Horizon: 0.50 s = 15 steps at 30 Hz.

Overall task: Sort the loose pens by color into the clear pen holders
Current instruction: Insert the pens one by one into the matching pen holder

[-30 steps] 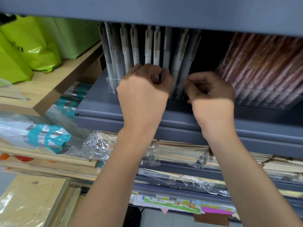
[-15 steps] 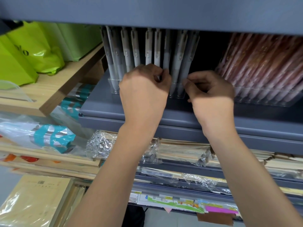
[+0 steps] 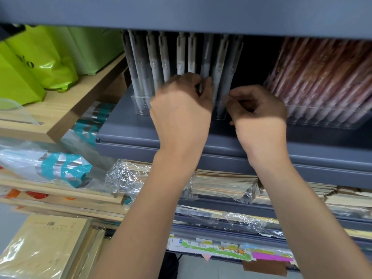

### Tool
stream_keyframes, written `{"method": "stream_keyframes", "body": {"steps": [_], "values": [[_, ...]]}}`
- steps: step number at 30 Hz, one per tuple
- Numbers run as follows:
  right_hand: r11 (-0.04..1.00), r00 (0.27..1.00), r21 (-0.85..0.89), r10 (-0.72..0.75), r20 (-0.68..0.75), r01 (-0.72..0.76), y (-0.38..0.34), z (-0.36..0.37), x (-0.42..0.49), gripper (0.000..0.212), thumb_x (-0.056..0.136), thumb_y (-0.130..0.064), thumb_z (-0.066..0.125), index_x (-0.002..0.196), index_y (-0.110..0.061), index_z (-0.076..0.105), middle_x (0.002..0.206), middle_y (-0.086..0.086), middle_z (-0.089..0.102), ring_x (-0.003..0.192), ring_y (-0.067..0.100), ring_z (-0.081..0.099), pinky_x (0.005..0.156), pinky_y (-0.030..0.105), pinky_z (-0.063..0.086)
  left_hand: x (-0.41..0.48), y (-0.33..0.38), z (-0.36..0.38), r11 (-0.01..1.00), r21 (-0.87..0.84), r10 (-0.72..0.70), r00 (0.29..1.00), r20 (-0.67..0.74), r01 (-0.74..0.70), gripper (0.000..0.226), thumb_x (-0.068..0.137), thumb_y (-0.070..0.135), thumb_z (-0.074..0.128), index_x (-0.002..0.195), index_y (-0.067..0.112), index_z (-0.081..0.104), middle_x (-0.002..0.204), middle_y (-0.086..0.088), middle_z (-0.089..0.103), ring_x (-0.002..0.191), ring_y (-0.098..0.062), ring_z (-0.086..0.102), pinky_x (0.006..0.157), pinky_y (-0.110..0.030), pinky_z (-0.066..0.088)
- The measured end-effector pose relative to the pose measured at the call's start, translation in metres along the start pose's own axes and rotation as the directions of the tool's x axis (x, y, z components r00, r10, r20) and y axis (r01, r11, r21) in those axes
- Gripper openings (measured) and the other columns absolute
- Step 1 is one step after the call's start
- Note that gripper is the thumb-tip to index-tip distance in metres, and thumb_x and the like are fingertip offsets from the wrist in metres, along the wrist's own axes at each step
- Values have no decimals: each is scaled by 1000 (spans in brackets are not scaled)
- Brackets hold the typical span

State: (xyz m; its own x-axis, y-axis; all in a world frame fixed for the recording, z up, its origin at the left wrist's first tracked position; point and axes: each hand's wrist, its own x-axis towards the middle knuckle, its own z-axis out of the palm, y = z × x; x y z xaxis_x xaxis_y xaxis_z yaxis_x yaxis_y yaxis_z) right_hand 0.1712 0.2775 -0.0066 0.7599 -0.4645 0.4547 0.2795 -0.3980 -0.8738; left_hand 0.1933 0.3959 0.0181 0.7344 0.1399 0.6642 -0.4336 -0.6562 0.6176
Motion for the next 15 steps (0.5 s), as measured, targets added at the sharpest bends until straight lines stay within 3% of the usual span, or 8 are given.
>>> {"method": "stream_keyframes", "body": {"steps": [2, 4, 7, 13, 15], "values": [[1000, 1000, -7, -11, 0, 11, 0, 0, 0, 12, 83, -20, 68, 81, -32, 66, 72, -14, 67, 65, 7, 62, 67, 34, 56, -2, -2, 0, 1000, -21, -18, 1000, -1, 18, 28, 92, 33, 62, 75, 14, 74, 76, -6, 72, 71, -29, 62, 61, -38, 42], [1000, 1000, -13, -14, -6, 14, 0, 1, 0, 16, 83, -19, 68, 79, -34, 64, 71, -15, 67, 65, 6, 62, 66, 35, 57, -6, -2, 1, 999, -16, -40, 999, 14, 40, 28, 91, 33, 62, 71, 15, 71, 73, -5, 70, 64, -25, 55, 58, -35, 34], [1000, 1000, -18, -16, -19, 15, 0, 2, 1, 15, 83, -19, 68, 79, -33, 65, 71, -15, 66, 65, 6, 62, 66, 37, 57, -9, -1, 0, 998, -5, -57, 998, 16, 57, 30, 91, 32, 61, 63, 23, 55, 63, 0, 56, 60, -20, 38, 57, -29, 23], [1000, 1000, -20, -13, -21, 13, 2, 2, 1, 7, 83, -18, 68, 85, -25, 68, 74, -14, 68, 67, 7, 63, 67, 36, 57, -9, 4, 0, 998, -10, -54, 998, 32, 54, 34, 88, 25, 59, 59, 20, 42, 52, 4, 30, 57, -20, 28, 55, -31, 21], [1000, 1000, -20, -16, -22, 16, 2, 2, 1, 8, 83, -17, 68, 85, -25, 68, 73, -13, 67, 66, 7, 63, 67, 35, 57, -7, 3, 1, 999, -18, -49, 998, 49, 50, 34, 88, 24, 60, 59, 19, 42, 54, 3, 32, 58, -20, 30, 56, -31, 21]]}}
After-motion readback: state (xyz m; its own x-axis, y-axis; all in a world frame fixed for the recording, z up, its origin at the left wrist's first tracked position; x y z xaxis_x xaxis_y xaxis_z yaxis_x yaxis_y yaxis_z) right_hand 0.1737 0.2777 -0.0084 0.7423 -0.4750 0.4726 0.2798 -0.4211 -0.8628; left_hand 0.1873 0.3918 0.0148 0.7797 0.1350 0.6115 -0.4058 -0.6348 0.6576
